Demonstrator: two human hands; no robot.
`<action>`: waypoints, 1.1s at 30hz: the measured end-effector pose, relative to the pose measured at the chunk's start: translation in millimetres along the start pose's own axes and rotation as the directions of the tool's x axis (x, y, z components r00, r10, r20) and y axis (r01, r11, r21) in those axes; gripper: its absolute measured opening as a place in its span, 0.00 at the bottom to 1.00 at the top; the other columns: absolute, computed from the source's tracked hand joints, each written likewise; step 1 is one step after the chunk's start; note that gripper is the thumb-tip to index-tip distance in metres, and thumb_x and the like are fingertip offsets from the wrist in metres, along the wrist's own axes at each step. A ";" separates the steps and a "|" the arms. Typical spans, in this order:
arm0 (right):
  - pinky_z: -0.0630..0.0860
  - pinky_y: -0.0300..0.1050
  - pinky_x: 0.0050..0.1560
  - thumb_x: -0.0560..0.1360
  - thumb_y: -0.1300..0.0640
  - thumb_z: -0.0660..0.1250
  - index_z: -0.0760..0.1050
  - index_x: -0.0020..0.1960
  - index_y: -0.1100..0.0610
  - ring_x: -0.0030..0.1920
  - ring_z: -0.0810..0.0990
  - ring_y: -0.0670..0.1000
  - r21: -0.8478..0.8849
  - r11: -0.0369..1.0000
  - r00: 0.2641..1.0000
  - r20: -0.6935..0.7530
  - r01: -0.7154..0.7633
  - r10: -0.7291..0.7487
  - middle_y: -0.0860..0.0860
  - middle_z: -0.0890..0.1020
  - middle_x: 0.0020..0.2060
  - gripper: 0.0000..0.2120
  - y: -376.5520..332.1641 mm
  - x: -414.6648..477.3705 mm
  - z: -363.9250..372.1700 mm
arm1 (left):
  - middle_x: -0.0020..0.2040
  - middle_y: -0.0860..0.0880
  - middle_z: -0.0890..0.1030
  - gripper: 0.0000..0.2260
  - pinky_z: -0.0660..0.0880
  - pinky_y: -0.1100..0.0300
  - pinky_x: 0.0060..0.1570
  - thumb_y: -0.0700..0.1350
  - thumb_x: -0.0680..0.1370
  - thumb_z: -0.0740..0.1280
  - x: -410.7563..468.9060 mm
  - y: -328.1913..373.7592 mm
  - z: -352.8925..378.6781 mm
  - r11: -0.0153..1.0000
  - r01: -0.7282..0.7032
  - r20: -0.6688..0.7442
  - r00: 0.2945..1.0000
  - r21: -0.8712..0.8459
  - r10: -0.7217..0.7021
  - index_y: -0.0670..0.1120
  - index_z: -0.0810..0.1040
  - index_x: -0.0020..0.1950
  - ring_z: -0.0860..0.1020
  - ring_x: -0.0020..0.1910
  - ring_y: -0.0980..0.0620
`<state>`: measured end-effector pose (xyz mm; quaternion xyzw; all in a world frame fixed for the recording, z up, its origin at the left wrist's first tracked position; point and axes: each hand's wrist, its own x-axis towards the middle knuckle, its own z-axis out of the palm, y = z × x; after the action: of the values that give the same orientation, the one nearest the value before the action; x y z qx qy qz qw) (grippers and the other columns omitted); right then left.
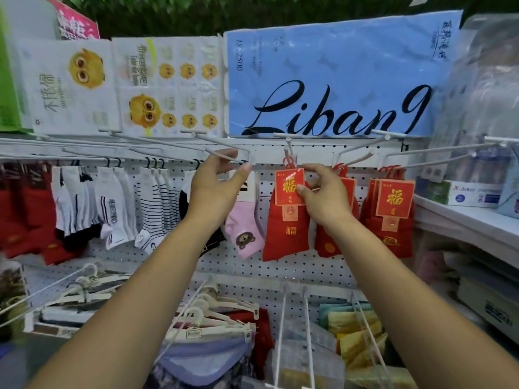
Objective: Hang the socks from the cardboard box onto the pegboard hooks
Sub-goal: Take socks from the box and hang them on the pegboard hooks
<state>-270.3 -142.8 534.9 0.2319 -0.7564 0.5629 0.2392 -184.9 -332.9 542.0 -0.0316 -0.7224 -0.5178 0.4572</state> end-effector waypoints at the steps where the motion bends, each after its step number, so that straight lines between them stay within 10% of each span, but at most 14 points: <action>1: 0.80 0.39 0.40 0.79 0.60 0.69 0.73 0.68 0.49 0.49 0.83 0.50 -0.010 1.000 1.000 0.004 -0.007 0.007 0.50 0.81 0.50 0.19 2.3 1.7 2.0 | 0.59 0.53 0.83 0.14 0.76 0.51 0.64 0.52 0.77 0.74 1.1 -0.8 -0.3 1.000 -0.008 0.001 1.000 0.005 0.008 0.51 0.80 0.61 0.80 0.61 0.58; 12: 0.71 0.25 0.28 0.78 0.62 0.70 0.74 0.69 0.54 0.40 0.79 0.41 -0.165 0.985 0.996 -0.078 -0.053 0.040 0.45 0.78 0.41 0.20 16.9 9.3 21.9 | 0.63 0.54 0.81 0.14 0.72 0.69 0.54 0.48 0.79 0.72 5.2 -8.5 -19.6 0.999 -0.035 0.170 0.985 0.000 0.035 0.55 0.79 0.65 0.78 0.63 0.60; 18: 0.77 0.53 0.65 0.78 0.58 0.71 0.69 0.74 0.56 0.64 0.78 0.54 -0.296 0.950 0.988 -0.142 -0.103 0.063 0.55 0.80 0.64 0.26 7.3 -11.8 27.1 | 0.62 0.55 0.81 0.15 0.74 0.64 0.59 0.50 0.80 0.71 2.0 -15.9 -34.0 0.998 -0.067 0.186 0.980 -0.015 0.068 0.53 0.78 0.66 0.77 0.63 0.62; 23: 0.76 0.46 0.61 0.76 0.52 0.73 0.76 0.63 0.54 0.59 0.78 0.49 -0.363 0.929 0.979 -0.203 -0.079 0.004 0.50 0.81 0.58 0.17 -4.5 -72.8 27.1 | 0.61 0.58 0.81 0.13 0.74 0.63 0.60 0.48 0.80 0.70 -23.5 -38.5 -37.9 0.997 -0.045 0.275 0.959 -0.068 0.062 0.52 0.78 0.65 0.77 0.62 0.63; 28: 0.73 0.41 0.59 0.77 0.51 0.71 0.75 0.63 0.56 0.57 0.75 0.45 -0.534 0.843 0.985 -0.168 -0.069 -0.026 0.50 0.79 0.58 0.17 5.8 -181.5 11.4 | 0.61 0.57 0.80 0.13 0.75 0.52 0.66 0.50 0.81 0.70 -88.0 -61.0 -26.2 0.997 -0.016 0.518 0.854 -0.073 0.051 0.54 0.78 0.65 0.77 0.62 0.61; 33: 0.74 0.43 0.58 0.76 0.49 0.69 0.76 0.63 0.58 0.57 0.78 0.51 -0.596 0.751 0.945 -0.308 -0.284 0.112 0.52 0.80 0.58 0.19 13.2 -310.3 -16.7 | 0.59 0.70 0.75 0.14 0.67 0.76 0.57 0.53 0.80 0.69 -171.9 -46.9 -21.8 0.981 -0.078 0.726 0.662 -0.179 0.186 0.59 0.77 0.66 0.71 0.56 0.73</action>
<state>-35.4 -98.1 336.1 -0.0181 -0.8847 0.3224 0.3361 -95.9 -297.9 390.1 -0.3209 -0.8051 -0.4728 0.1589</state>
